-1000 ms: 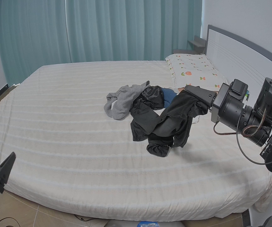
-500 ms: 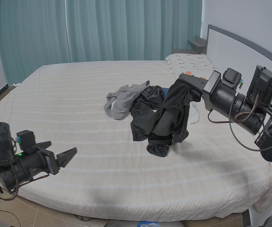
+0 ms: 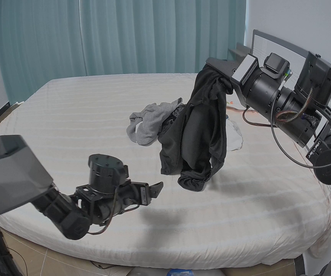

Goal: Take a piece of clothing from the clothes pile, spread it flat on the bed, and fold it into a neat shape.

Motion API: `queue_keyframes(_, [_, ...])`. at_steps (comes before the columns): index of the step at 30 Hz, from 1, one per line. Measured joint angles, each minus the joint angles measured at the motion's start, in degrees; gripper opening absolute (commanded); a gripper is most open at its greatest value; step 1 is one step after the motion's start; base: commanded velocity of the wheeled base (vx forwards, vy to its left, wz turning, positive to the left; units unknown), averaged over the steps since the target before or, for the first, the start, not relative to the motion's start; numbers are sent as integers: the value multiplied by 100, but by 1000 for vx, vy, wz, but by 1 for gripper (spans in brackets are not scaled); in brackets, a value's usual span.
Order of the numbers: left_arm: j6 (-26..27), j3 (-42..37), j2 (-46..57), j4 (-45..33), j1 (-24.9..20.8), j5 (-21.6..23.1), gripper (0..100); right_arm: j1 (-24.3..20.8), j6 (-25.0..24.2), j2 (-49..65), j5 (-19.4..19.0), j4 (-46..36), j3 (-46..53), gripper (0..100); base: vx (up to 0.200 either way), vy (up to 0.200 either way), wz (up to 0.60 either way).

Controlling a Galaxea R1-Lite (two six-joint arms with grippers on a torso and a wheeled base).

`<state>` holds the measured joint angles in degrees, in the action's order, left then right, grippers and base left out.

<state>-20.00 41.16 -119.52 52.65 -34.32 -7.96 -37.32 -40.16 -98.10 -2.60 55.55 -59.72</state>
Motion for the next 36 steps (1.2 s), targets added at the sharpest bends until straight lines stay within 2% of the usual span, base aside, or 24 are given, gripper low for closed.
queue_keyframes(13, [-319, 2464, -1727, -56, -83, -378, 100, -135, 91, -9, 101, -7, -182, 0, 0, 0, 0])
queue_keyframes(24, [-343, 3690, -2569, -728, 160, -701, 100, 55, 99, 61, 82, 105, -240, 0, 0, 0, 0])
queue_keyframes(25, [-343, 3767, -2619, -768, 177, -708, 0, 79, 96, 69, 72, 116, -251, 0, 0, 0, 0])
queue_keyframes(31, [-345, 4222, -2886, -922, 317, -811, 0, 345, 33, 96, 33, 146, -282, 0, 0, 0, 0])
queue_keyframes(36, [-386, 4085, -2964, -911, 393, -837, 0, 510, 9, 67, 24, 145, -243, 0, 0, 0, 0])
